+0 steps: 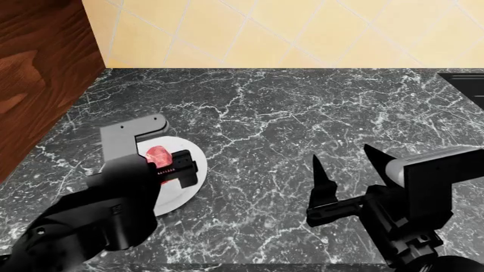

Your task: Place the steak on the rack of the oven.

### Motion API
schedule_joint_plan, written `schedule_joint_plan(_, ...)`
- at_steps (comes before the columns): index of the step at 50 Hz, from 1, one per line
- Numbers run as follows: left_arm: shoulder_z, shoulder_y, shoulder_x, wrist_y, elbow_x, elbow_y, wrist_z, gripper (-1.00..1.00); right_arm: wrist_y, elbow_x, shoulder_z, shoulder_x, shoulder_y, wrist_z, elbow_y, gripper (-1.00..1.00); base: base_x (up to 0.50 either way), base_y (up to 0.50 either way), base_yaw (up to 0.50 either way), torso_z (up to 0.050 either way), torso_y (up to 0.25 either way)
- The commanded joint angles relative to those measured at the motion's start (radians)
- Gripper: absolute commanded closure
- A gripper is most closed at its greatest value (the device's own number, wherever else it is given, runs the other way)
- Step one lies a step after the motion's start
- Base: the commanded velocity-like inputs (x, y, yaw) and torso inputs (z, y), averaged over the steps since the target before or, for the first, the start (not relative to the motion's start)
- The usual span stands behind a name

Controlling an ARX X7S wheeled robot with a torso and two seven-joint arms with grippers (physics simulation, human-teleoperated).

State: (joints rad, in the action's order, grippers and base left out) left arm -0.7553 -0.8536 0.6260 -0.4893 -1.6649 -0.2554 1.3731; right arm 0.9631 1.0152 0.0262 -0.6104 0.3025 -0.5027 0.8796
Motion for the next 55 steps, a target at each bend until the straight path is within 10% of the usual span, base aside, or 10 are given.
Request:
schedule_joint_plan(1, -0.008, 0.001, -0.009, -0.001, 0.002, 0.03, -0.01, -1.0, -0.013, -0.001, 0.003, -0.005, -0.011, 0.002, -0.002, -1.0, 0.0, 0.0, 0.0, 0.0, 0.0)
schedule_joint_plan(55, -0.021, 0.027, -0.013, 0.01, -0.006, 0.067, -0.023, -1.0, -0.042, -0.003, -0.02, -0.018, -0.013, -0.001, -0.011, -1.0, 0.0, 0.0, 0.0, 0.0, 0.0)
